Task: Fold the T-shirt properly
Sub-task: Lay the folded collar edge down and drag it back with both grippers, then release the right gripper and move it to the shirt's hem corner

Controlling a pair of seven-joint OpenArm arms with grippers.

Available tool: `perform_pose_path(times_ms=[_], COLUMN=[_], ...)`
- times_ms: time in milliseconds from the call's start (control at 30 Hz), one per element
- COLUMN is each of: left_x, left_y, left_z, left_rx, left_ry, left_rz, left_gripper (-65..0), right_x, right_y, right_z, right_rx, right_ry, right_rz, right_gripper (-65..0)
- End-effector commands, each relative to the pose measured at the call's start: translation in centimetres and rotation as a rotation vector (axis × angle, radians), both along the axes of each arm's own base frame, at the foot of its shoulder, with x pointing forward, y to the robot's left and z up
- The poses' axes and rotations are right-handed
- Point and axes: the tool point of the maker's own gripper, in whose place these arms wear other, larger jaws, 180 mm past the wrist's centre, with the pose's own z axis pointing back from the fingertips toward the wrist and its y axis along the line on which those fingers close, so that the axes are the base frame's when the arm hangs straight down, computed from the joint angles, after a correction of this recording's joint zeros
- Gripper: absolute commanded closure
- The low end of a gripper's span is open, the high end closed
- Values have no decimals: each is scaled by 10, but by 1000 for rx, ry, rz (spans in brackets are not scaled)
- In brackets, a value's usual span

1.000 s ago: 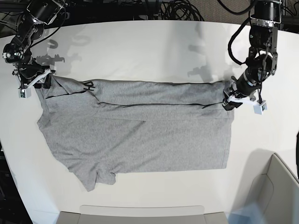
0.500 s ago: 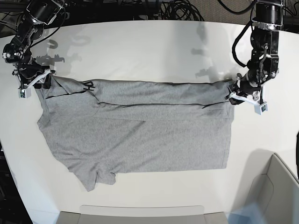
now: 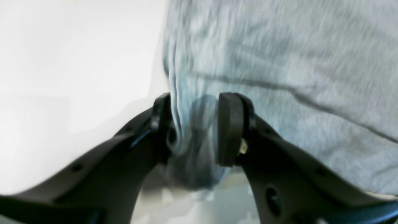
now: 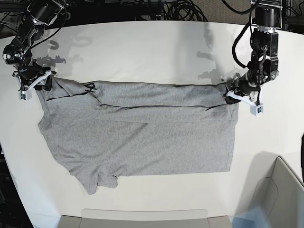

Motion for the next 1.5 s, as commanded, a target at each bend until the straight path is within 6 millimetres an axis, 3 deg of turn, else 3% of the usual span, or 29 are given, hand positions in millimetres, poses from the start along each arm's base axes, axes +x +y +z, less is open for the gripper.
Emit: perform_pose_path(times_ms=[0,67,167,333,500,600,900,1067,1233,1467], left_x=[-11,-11,-8,-14,-24,-40,-95,-114,-143,-146], left_y=[-8,-9,5,37,32,33,63,64,82,98], left_z=[-8,-9,-5,2,5,-3,-13,2,0,5], left_rx=[-11,-11,-9,-2,-13,-9,30,81,117,138], left_ry=[58,61,50,39,63,93,172,172,218,214], left_rz=[-28,-24,19,109,87,88,153,92,119,156], left_gripper=[-221,-155,0,0,0,0,0,0,0,0], right_x=[-7,-8,-7,-6,-5,-8,-54,-69,-89,-116], right_y=[-1,-1,-7,-28,-28,-23,-23,-5,18,31], right_z=[-5,-5,-5,-4,-2,-4,-26,-22,-23,-38], right_rx=[-22,-23,-60,-176,-192,-187,-189,-207,-202,-166], right_ry=[52,55,74,141,143,151,242,233,240,295], right_rz=[25,25,24,30,40,77,86,104,119,122], right_gripper=[-222,-165,-20,0,0,0,0,0,0,0])
